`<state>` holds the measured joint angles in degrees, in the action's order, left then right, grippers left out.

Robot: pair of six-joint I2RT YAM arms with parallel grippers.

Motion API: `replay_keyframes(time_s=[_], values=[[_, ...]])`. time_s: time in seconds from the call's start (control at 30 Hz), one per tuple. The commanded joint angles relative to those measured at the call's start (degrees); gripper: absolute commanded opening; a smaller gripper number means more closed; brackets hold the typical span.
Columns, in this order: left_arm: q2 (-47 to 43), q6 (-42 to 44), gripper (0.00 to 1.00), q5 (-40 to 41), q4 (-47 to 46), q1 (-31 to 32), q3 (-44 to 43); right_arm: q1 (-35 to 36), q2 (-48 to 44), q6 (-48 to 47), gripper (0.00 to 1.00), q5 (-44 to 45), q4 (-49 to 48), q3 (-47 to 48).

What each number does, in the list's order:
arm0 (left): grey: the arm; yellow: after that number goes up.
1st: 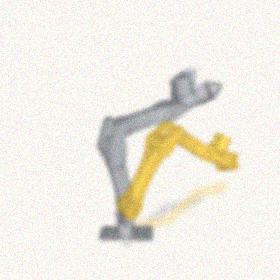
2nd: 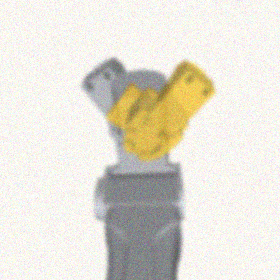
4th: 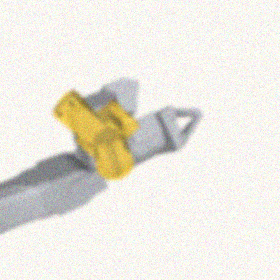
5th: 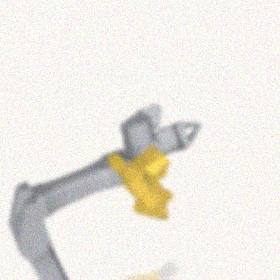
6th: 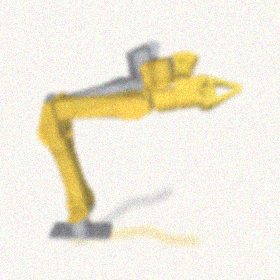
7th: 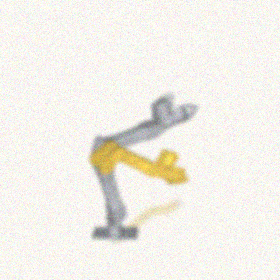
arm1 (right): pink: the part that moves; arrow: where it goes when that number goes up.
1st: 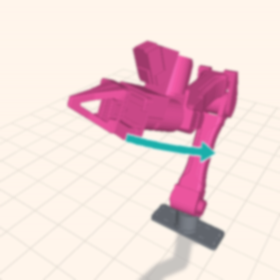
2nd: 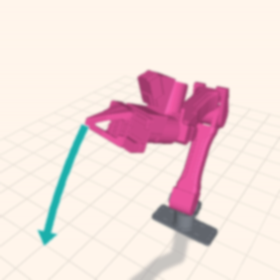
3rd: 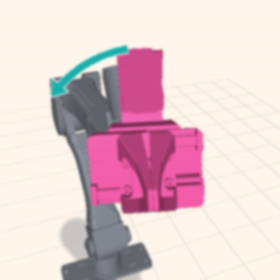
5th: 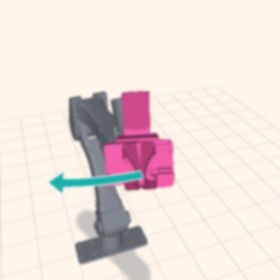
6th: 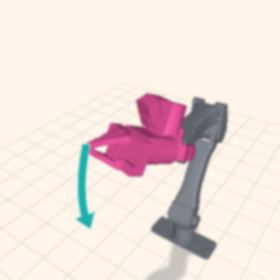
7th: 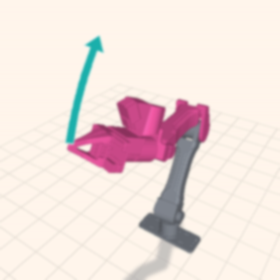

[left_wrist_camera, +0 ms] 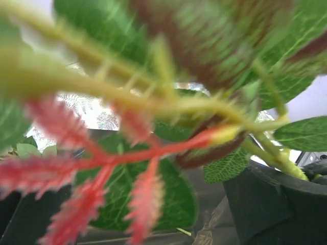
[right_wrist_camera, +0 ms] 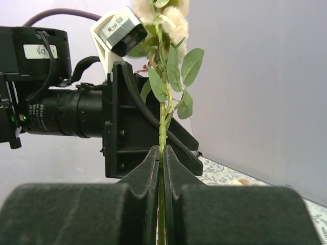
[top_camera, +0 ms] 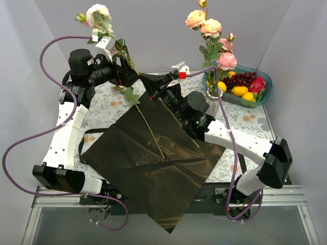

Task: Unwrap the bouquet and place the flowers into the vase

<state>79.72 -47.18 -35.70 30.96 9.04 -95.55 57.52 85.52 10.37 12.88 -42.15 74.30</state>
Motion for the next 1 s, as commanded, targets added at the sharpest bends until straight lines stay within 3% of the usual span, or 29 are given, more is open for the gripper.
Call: replay_keyframes(time_s=[0.0, 0.37, 0.97], values=[[-3.3, 0.7, 0.98, 1.3, -1.6, 0.2, 0.5, 0.6, 0.7, 2.5, 0.01, 0.4, -5.5, 3.0], [-3.4, 1.9, 0.98, 0.5, -0.8, 0.3, -1.5, 2.2, 4.7, 3.0, 0.01, -1.1, -1.9, 5.1], [-5.0, 9.2, 0.98, -11.3, 5.2, 0.2, -1.3, 2.1, 6.9, 2.9, 0.01, -2.2, -1.4, 8.5]])
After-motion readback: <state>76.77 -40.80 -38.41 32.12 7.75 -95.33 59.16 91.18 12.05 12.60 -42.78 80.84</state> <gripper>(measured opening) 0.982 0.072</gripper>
